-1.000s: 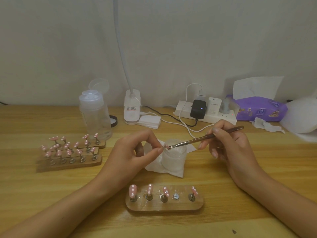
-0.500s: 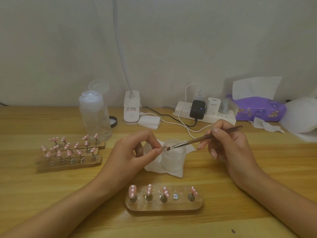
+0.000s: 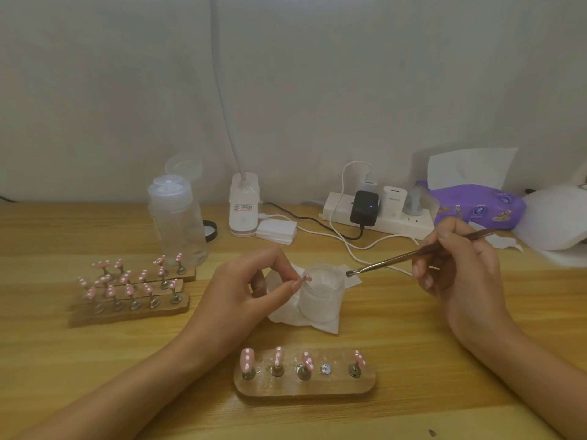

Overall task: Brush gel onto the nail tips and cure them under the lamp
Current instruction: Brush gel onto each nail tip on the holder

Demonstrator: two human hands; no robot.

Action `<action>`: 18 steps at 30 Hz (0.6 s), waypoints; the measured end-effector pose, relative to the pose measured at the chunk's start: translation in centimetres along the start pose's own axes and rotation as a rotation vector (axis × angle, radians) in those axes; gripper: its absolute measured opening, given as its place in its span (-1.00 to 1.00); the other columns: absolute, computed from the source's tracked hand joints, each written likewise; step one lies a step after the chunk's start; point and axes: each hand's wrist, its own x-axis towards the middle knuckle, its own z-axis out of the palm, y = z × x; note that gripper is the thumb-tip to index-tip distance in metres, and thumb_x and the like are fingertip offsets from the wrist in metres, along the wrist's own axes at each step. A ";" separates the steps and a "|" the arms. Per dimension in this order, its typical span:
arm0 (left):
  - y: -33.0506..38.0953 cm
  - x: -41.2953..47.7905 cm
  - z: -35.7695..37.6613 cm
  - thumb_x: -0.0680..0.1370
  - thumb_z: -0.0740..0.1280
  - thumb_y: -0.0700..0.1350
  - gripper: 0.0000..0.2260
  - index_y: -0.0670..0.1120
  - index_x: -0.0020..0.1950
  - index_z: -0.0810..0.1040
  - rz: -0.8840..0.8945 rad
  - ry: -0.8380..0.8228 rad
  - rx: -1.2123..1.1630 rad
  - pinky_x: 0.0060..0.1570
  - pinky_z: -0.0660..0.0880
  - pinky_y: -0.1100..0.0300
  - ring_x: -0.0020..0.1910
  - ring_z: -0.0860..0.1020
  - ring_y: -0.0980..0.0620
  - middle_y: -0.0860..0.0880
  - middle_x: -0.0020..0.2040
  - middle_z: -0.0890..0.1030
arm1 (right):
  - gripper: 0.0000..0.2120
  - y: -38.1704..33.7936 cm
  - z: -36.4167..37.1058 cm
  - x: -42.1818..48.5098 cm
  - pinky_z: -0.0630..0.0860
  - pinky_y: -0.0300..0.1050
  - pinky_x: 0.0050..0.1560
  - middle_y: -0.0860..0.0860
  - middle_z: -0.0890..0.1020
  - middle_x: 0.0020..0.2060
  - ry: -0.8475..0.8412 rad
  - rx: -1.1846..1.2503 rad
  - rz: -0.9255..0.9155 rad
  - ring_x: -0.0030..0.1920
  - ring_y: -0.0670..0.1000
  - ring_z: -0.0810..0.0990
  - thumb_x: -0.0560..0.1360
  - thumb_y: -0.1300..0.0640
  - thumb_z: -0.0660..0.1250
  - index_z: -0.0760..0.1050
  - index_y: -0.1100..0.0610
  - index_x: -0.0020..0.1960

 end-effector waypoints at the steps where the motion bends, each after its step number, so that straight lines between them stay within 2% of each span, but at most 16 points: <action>1: 0.0 0.0 0.0 0.46 0.36 0.09 -0.82 -0.01 -0.14 0.61 0.000 -0.001 -0.003 -0.31 0.34 0.53 -0.41 0.40 0.24 0.37 -0.35 0.50 | -0.73 0.0 0.0 0.0 0.35 -0.25 -0.52 0.05 0.54 -0.48 -0.024 0.028 -0.018 -0.47 -0.02 0.49 0.58 0.17 0.14 0.46 0.05 -0.27; 5: 0.0 0.0 0.0 0.46 0.37 0.06 -0.84 -0.01 -0.14 0.61 -0.009 -0.004 -0.006 -0.30 0.35 0.52 -0.41 0.41 0.23 0.37 -0.35 0.50 | -0.77 0.1 0.4 0.0 0.40 -0.28 -0.49 0.07 0.60 -0.38 -0.167 0.045 -0.096 -0.42 0.03 0.54 0.48 0.25 0.10 0.46 -0.01 -0.18; 9: -0.1 0.0 0.0 0.49 0.42 -0.03 -0.92 -0.03 -0.14 0.61 -0.019 -0.013 -0.002 -0.29 0.36 0.51 -0.39 0.43 0.23 0.37 -0.34 0.52 | -0.75 0.3 0.2 0.0 0.46 -0.26 -0.44 0.07 0.60 -0.35 -0.233 -0.020 -0.177 -0.41 0.05 0.55 0.43 0.30 0.09 0.42 -0.02 -0.13; 14: -0.3 0.0 0.0 0.50 0.44 -0.07 -0.95 -0.01 -0.14 0.61 -0.039 -0.017 0.010 -0.30 0.35 0.52 -0.43 0.39 0.23 0.37 -0.34 0.52 | -0.72 0.2 -0.7 0.5 0.44 -0.26 -0.47 0.06 0.58 -0.39 -0.197 0.003 -0.172 -0.44 0.03 0.53 0.40 0.34 0.06 0.40 -0.02 -0.15; 17: 0.0 -0.3 -0.1 0.46 0.42 0.04 -0.92 0.07 -0.14 0.64 -0.078 0.009 -0.015 -0.31 0.39 0.44 -0.41 0.41 0.17 0.28 -0.22 0.62 | -0.83 0.4 -0.8 0.9 0.38 -0.27 -0.50 0.04 0.57 -0.41 -0.135 0.062 -0.108 -0.47 0.01 0.50 0.42 0.30 0.07 0.35 0.07 -0.15; 18: 0.1 -0.3 -0.2 0.46 0.44 0.03 -0.95 0.09 -0.13 0.66 -0.103 0.031 -0.023 -0.32 0.41 0.40 -0.40 0.44 0.15 0.24 -0.16 0.65 | -0.86 0.4 -0.8 0.9 0.37 -0.28 -0.50 0.03 0.57 -0.41 -0.130 0.084 -0.081 -0.48 0.00 0.50 0.43 0.28 0.07 0.34 0.08 -0.16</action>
